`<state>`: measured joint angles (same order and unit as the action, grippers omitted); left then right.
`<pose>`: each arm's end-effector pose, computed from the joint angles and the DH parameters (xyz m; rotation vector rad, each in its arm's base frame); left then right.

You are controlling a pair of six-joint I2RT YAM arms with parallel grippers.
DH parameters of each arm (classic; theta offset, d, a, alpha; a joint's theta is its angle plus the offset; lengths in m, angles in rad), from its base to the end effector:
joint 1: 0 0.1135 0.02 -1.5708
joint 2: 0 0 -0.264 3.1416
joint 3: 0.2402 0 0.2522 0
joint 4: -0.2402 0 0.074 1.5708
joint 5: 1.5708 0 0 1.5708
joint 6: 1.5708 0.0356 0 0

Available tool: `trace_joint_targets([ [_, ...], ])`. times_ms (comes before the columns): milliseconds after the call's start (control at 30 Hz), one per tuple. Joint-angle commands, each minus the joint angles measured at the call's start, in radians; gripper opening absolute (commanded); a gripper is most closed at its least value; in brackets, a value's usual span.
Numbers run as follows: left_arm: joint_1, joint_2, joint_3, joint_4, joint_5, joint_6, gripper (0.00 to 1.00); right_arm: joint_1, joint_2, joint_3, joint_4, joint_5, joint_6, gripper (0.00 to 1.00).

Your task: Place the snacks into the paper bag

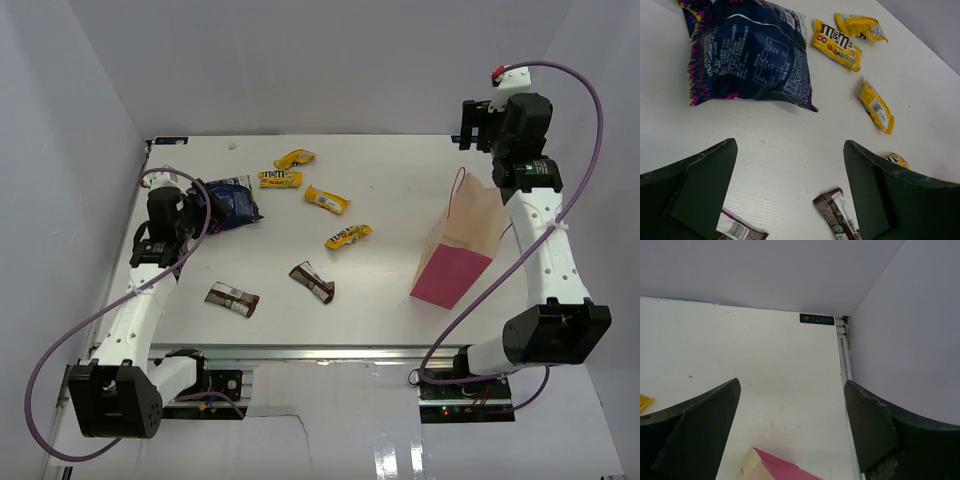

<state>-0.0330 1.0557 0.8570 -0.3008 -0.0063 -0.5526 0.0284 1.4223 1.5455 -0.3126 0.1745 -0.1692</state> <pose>0.2380 -0.0076 0.3012 -0.5405 2.0182 -0.3516 0.3238 0.0030 0.4437 -0.0470 1.7636 -0.2559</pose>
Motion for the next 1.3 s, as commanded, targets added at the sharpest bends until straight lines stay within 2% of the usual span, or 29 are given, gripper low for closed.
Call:
trace_joint_targets([
  [0,0.030,0.013,0.086,-0.081,-0.047,-0.046,0.98,0.013,-0.002,0.088,-0.006,-0.131,-0.026,0.90],
  [100,0.091,0.044,0.135,-0.115,-0.014,-0.058,0.98,0.019,-0.032,0.067,-0.003,-0.349,-0.094,0.90],
  [133,0.103,0.052,0.149,-0.123,-0.001,-0.058,0.98,0.022,-0.042,0.056,-0.020,-0.507,-0.213,0.90],
  [200,0.152,0.092,0.203,-0.158,0.026,-0.066,0.98,0.068,-0.065,0.042,-0.092,-0.627,-0.365,0.90],
  [233,0.175,0.108,0.221,-0.181,0.054,-0.069,0.98,0.094,-0.068,0.027,-0.142,-0.621,-0.444,0.90],
  [300,0.252,0.171,0.267,-0.198,0.127,-0.076,0.98,0.178,-0.056,0.016,-0.180,-0.558,-0.475,0.90],
  [367,0.329,0.219,0.286,-0.205,0.193,-0.101,0.98,0.217,-0.016,0.042,-0.303,-0.585,-0.579,0.90],
  [433,0.378,0.295,0.306,-0.201,0.278,-0.125,0.98,0.228,0.025,0.086,-0.400,-0.627,-0.613,0.90],
  [600,0.416,0.478,0.396,-0.215,0.325,-0.099,0.98,0.226,0.038,0.056,-0.396,-0.723,-0.558,0.90],
  [700,0.418,0.604,0.467,-0.224,0.371,-0.066,0.93,0.226,0.058,0.051,-0.399,-0.791,-0.538,0.90],
  [833,0.412,0.759,0.528,-0.212,0.530,-0.047,0.86,0.226,0.096,0.057,-0.396,-0.819,-0.513,0.90],
  [1267,0.401,0.866,0.378,0.023,0.793,-0.105,0.85,0.226,0.171,0.097,-0.418,-0.848,-0.523,0.90],
])
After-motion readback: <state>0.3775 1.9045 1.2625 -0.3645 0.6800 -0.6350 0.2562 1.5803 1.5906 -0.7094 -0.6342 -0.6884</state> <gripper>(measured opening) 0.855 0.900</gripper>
